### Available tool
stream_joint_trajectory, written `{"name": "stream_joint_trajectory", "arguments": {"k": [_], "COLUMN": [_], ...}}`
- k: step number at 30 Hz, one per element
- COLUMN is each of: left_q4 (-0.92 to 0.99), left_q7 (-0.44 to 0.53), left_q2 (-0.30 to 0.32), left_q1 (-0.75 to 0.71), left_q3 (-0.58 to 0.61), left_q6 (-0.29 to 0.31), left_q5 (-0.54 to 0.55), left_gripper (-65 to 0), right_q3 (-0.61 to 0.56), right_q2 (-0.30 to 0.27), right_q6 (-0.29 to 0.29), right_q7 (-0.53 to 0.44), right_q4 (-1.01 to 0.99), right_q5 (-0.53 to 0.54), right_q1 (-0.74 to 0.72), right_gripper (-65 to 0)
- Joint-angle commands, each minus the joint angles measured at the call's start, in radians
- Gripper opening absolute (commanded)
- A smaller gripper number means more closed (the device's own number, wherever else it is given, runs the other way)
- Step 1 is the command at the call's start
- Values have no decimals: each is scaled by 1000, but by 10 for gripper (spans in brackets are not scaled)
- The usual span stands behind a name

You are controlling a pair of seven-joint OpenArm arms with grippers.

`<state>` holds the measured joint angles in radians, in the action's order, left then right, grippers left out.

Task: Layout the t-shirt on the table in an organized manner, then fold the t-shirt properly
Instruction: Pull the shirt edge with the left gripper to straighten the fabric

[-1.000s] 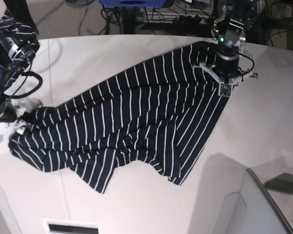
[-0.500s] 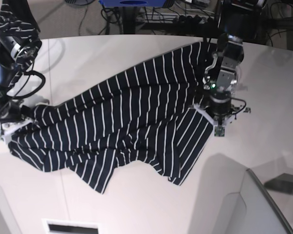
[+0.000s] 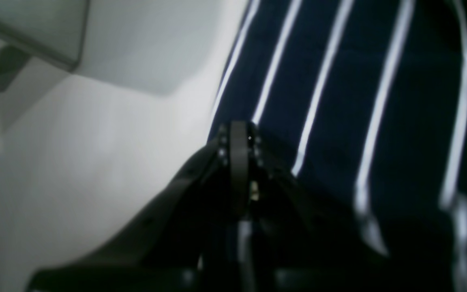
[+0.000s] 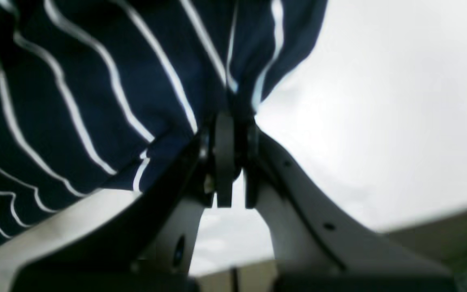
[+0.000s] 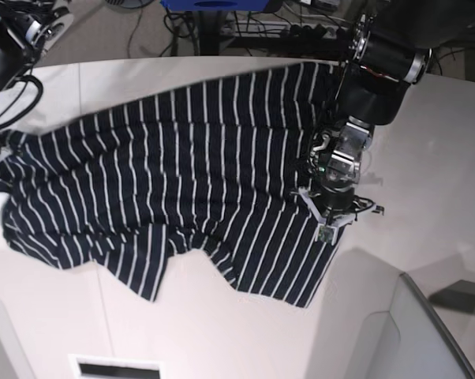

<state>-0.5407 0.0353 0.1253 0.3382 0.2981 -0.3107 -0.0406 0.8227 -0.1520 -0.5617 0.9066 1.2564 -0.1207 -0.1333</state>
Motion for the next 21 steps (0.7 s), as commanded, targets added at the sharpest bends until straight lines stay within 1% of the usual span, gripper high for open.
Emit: {"name": "stream_joint_trajectory", "arguments": {"k": [1,4,9,11,12,14,16,19,20,21], "left_q4": [14,15,18,17,14,12,14,18,17,17], "left_q7": [-58,-48,-27,-21,-21,-21,-21,-21,-21,-21], "left_q2": [10,27,40,66,72,75,76,80,80,80], "left_q1": [0,-1,-3,-1,-1,3,23,45,49,63], "left_q3": [-1,-1,-1,-1,-1,-3,-3,-3,-3,-3], "left_q6": [14,14,14,14,14,14,14,14,14,14], "left_q5": [18,18,20,25,26,23,21,26,21,20], "left_gripper": [-650,-650,-650,-650,-650,-650,-650,-650,-650,-650], "right_q3": [-3,-4,-4,-4,-10,-61,-122,-217,-234,-248], "right_q2": [-11,-11,-11,-10,7,25,33,82,93,99], "right_q6": [-5,-5,-5,-5,-5,-5,-4,4,15,45], "right_q7": [3,58,164,182,179,187,216,266,283,299], "right_q4": [42,98,113,128,141,176,230,337,366,386], "right_q5": [14,14,14,14,14,13,11,9,9,9], "right_q1": [-2,34,39,56,64,77,99,117,117,117], "right_gripper": [-650,-650,-650,-650,-650,-650,-650,-650,-650,-650]}}
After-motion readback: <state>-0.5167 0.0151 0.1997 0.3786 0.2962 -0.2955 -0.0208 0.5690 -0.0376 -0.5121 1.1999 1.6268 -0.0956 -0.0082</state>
